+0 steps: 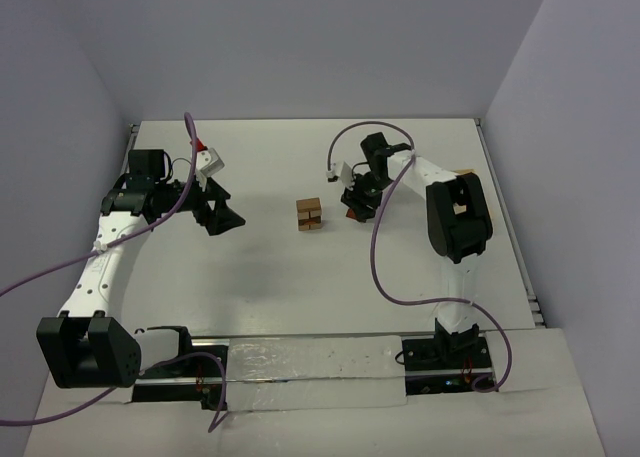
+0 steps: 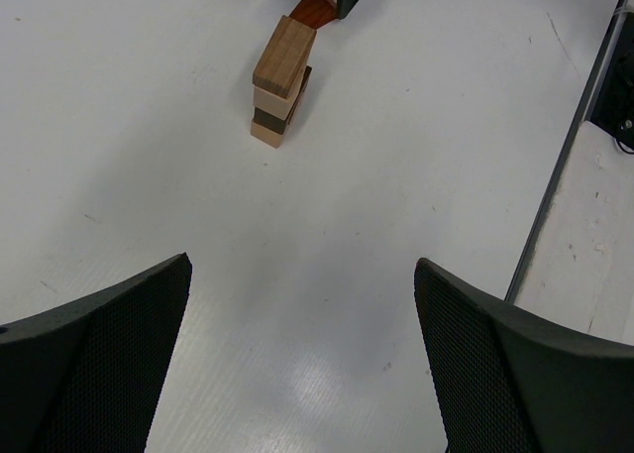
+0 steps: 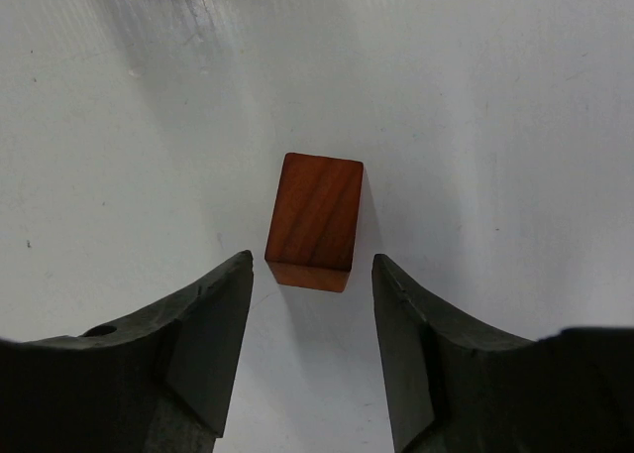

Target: Build the wood block tower

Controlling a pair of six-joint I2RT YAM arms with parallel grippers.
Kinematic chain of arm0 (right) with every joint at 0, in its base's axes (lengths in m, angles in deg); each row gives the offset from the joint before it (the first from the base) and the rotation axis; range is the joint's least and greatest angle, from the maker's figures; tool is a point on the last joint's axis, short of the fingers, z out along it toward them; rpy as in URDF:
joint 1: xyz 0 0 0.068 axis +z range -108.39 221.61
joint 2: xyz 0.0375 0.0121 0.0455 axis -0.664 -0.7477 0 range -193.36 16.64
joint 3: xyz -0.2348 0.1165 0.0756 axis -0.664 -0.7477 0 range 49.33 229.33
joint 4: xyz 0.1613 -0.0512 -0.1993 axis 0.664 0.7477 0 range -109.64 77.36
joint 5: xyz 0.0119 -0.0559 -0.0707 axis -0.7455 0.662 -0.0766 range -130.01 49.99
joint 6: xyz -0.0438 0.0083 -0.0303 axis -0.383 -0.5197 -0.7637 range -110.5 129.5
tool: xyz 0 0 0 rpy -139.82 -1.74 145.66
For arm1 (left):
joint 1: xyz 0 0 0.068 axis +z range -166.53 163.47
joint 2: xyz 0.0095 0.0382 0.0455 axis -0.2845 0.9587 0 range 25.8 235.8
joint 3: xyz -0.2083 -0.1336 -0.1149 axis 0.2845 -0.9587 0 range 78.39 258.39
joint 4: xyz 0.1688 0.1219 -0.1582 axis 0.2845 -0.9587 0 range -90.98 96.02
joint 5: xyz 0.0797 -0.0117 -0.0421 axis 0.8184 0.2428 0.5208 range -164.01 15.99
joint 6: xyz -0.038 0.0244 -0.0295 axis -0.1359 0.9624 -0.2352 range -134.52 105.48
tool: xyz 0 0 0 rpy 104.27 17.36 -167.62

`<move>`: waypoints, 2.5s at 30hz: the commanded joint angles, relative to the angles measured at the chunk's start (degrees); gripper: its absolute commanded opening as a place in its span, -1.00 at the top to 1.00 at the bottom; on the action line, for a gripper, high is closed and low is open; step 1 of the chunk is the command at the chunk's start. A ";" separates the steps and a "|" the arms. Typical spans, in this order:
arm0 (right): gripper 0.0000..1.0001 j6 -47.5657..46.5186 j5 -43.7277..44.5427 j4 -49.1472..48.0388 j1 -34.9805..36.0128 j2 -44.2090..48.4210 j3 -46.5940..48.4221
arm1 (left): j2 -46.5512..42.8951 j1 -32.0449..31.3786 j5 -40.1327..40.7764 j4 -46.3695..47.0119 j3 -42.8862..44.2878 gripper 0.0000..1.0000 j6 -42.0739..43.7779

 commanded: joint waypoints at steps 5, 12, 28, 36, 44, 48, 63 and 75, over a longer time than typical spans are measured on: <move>-0.17 0.92 0.60 -1.85 0.44 2.83 0.46 | -1.66 -0.24 -0.58 0.89 1.47 -0.99 0.28; -0.10 0.90 0.60 -2.07 0.99 3.48 -0.23 | -1.75 -0.33 -0.74 1.22 1.05 -0.98 0.17; 0.45 2.15 2.56 -4.98 1.79 4.07 -2.47 | -2.04 -0.33 -0.23 1.19 0.56 -0.99 0.45; 0.86 -2.96 1.11 2.11 1.67 8.70 0.78 | -1.70 -0.33 -0.82 -0.26 1.04 -0.99 1.91; 1.00 -11.30 -2.90 19.80 2.03 9.54 15.69 | -0.06 -0.24 -1.79 -1.65 1.95 -0.98 -0.02; 1.00 -13.27 -2.43 26.40 4.47 8.59 22.24 | -0.56 -0.29 -2.78 2.25 0.28 -0.98 -4.33; 1.00 -10.95 -0.57 29.00 13.96 4.42 32.28 | 0.97 -0.16 -4.10 2.30 2.08 -0.99 -6.67; 0.99 -9.45 -0.54 28.47 16.70 -1.64 38.07 | 0.98 2.40 -8.93 2.56 3.31 -0.98 -7.90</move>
